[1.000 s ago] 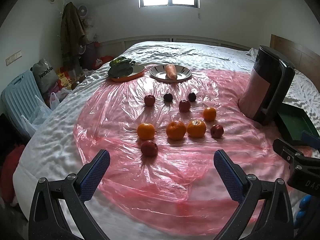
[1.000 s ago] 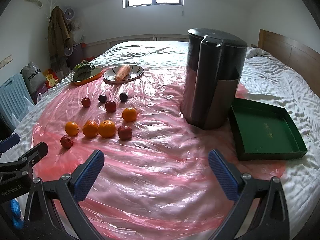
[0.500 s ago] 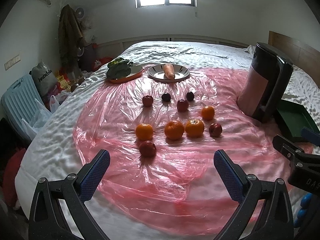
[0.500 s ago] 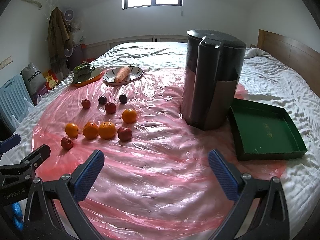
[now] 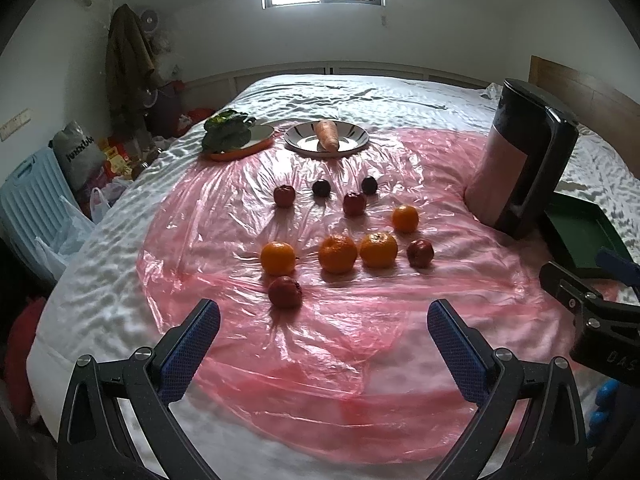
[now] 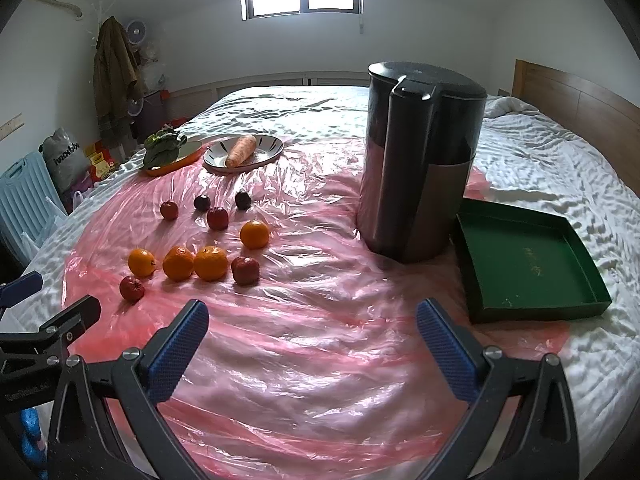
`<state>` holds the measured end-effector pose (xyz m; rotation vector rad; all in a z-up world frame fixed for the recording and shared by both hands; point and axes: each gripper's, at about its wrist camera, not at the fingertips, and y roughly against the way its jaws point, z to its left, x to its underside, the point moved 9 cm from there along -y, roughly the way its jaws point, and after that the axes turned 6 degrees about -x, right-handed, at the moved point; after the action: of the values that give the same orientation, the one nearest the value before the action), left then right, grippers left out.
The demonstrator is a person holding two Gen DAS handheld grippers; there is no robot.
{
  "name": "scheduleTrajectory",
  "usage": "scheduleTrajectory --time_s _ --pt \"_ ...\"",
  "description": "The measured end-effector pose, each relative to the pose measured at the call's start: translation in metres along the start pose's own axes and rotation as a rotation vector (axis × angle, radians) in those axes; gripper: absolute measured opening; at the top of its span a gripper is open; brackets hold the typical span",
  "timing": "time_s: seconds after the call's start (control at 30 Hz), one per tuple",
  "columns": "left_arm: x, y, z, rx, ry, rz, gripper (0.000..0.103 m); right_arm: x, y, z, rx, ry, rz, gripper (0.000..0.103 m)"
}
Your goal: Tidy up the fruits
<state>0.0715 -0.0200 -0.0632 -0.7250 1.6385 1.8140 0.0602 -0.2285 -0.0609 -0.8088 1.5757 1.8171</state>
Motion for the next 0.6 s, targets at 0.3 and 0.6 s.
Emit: scheduleTrajectory --time_s 0.3,0.6 --pt "-0.0011 0.0015 -0.0038 -0.007 0.003 0.002 0.102 -0.0020 0.0020 -0.0014 0.003 0.002 -0.005 0.103" --pt "0.0009 -0.0002 -0.0027 -0.019 0.000 0.016 0.102 -0.0021 0.0024 -0.0021 0.003 0.002 -0.006 0.103"
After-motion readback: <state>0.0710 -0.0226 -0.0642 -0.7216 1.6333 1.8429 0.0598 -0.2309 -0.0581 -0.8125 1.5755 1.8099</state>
